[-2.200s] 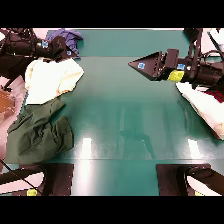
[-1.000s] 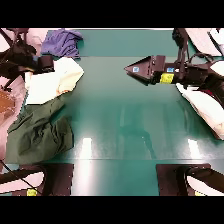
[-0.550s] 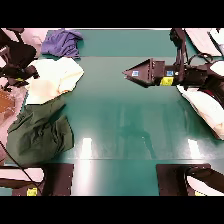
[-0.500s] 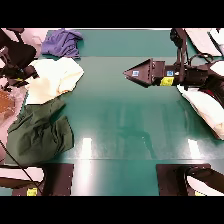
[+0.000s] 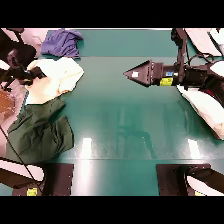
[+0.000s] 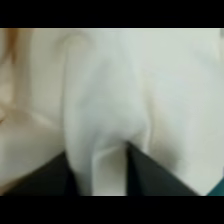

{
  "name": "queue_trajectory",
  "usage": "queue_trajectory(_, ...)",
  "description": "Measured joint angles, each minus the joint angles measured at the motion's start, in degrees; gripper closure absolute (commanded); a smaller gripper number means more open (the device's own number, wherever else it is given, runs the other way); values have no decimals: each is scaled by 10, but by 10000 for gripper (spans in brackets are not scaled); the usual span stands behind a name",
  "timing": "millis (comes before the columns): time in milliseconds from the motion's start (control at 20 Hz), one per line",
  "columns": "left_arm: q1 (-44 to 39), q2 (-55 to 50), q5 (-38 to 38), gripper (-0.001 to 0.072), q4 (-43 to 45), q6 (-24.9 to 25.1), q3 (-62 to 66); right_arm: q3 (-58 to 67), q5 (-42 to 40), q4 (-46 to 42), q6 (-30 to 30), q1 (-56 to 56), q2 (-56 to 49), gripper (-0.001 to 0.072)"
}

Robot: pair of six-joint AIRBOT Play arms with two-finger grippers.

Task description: Fold the shirts.

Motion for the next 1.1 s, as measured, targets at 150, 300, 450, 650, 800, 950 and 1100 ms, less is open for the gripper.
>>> queue_trajectory(150,-40,-8,-5,683,-61,37,21,0,1,0,2,0,2,121)
queue_trajectory(300,-101,-10,-22,684,-154,69,78,0,7,-1,3,0,12,129)
queue_trajectory(450,-200,-10,-47,683,-223,85,148,0,-4,-6,0,-23,41,129)
queue_trajectory(650,-375,-13,-57,683,-263,85,195,0,-21,-32,-2,-119,90,130)
queue_trajectory(800,-487,-17,-67,682,-236,68,204,0,2,-79,22,-212,114,130)
queue_trajectory(950,-549,-18,-97,681,-97,9,199,-1,52,-152,56,-274,114,130)
queue_trajectory(1100,-563,-19,-141,222,34,-32,170,-2,79,-226,93,-282,90,129)
